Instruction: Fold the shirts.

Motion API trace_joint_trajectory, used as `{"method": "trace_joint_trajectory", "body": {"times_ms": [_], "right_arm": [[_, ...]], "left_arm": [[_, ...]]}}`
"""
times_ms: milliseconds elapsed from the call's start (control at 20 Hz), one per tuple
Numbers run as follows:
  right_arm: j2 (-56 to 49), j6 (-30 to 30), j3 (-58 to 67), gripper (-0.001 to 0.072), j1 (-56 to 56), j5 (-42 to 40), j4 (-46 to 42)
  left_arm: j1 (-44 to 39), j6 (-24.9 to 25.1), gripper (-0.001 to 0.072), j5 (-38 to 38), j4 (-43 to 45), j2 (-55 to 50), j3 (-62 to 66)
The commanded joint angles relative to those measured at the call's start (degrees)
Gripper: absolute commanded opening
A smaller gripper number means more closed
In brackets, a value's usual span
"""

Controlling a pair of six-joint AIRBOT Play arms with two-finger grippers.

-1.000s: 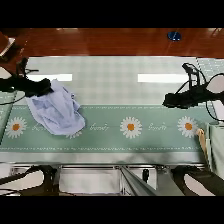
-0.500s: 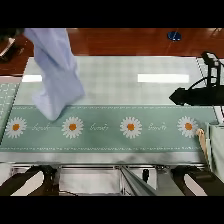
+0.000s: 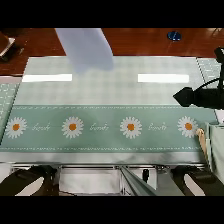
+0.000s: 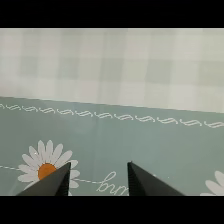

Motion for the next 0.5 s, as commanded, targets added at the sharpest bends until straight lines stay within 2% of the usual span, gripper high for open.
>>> {"method": "trace_joint_trajectory", "body": {"times_ms": [0, 250, 450], "right_arm": [[0.2, -0.3, 0.0, 0.0410, 0.0, 0.1, 0.2], [0.2, -0.3, 0.0, 0.0410, 0.0, 0.1, -0.5], [0.2, -0.3, 0.0, 0.0410, 0.0, 0.1, -0.6]], "left_arm": [[-10.5, 1.8, 0.0027, 4.2, 6.4, -0.3, -3.0], [-21.6, 1.7, 0.0028, 10.4, 6.4, 0.0, -20.2], [-22.7, -0.4, 0.0028, 9.0, 6.5, 2.5, -34.2]]}}
